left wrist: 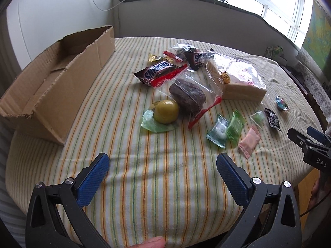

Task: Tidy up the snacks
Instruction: 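Grasp the yellow ball candy with left tool while right tool grasps the egg candy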

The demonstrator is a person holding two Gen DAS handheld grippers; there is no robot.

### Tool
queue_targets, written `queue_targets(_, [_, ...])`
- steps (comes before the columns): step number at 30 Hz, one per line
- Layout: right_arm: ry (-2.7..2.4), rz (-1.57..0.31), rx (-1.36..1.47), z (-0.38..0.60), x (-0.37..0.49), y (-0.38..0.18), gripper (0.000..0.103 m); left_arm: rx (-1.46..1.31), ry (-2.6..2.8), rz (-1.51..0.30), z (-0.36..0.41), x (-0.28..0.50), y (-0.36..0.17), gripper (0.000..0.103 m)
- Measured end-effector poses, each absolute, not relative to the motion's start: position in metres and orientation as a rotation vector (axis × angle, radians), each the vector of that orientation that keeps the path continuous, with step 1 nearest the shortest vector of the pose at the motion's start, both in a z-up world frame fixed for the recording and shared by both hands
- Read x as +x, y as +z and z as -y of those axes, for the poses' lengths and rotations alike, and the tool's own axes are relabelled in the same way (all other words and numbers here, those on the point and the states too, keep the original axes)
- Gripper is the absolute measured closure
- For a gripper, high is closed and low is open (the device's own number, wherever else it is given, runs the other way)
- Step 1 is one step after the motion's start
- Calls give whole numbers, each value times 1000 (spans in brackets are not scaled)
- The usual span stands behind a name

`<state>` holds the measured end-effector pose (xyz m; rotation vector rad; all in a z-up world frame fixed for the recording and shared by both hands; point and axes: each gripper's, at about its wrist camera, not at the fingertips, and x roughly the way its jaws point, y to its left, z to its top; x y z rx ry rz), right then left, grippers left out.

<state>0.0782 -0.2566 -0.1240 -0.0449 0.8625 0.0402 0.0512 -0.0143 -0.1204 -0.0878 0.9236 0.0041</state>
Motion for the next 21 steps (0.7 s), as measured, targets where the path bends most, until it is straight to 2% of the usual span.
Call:
queue_targets(7, [48, -891, -48, 255, 113, -131, 0, -105, 2, -947, 6, 88, -123, 0])
queue_targets(18, [112, -913, -42, 251, 135, -136, 0, -148, -112, -947, -10, 96, -127, 0])
queue_targets(21, [121, -901, -49, 252, 135, -136, 8, -113, -124, -955, -7, 98, -128, 0])
